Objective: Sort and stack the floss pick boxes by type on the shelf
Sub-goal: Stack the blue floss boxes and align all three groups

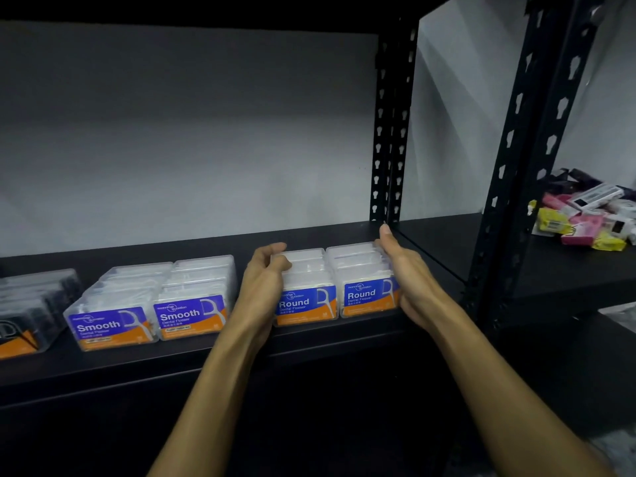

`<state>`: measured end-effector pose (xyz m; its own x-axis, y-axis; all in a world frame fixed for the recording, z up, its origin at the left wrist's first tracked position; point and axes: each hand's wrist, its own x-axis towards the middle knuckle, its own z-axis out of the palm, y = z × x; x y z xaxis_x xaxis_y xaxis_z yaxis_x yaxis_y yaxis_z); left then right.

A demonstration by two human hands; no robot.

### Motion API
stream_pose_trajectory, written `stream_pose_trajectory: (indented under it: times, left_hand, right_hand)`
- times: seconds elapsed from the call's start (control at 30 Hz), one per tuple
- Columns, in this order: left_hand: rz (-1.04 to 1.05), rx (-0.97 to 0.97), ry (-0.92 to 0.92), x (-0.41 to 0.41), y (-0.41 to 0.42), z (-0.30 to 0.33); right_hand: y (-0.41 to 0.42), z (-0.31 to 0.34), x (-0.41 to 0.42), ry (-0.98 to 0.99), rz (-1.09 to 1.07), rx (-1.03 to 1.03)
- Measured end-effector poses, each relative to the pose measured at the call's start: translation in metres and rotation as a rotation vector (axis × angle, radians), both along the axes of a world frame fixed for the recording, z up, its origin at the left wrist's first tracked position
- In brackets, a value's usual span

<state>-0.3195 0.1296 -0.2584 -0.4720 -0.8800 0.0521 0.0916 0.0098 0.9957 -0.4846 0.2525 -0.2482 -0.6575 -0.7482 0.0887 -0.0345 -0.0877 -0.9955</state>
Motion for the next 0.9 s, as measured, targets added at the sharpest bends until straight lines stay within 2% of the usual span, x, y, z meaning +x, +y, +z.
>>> stream_pose_trajectory:
  times: [0.27,0.9]
  left_hand:
    - [0.008,-0.017,-0.066,-0.004,0.0,0.001]
    - [-0.021,-0.005,-0.095,-0.003,0.004,0.004]
  right_hand:
    - [0.0,0.004,0.0,-0.009,0.056,0.039]
    - [0.01,0.006,0.001,-0.05,0.107,0.063]
